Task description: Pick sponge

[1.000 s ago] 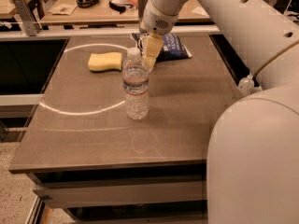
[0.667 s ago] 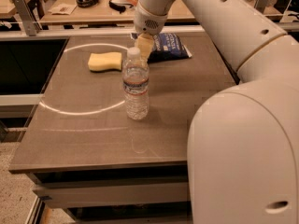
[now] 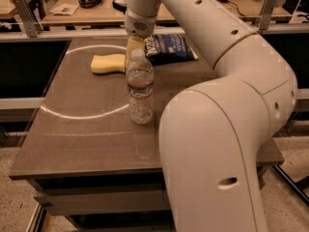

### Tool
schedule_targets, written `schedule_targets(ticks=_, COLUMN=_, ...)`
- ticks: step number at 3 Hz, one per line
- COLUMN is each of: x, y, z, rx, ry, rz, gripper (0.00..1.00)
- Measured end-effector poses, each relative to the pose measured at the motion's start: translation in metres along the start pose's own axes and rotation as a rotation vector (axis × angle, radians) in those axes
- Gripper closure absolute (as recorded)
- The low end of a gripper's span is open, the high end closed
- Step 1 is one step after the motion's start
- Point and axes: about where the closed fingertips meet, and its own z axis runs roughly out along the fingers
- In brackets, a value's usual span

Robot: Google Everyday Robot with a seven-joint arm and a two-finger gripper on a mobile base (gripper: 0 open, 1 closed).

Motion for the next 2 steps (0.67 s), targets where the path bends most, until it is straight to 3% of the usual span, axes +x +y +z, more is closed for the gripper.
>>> schedule_targets(ticks=2, x=-0.023, y=-0.010, z=0.020, rx=-0.031, ry=-0.005, rz=-0.012, gripper=0.00)
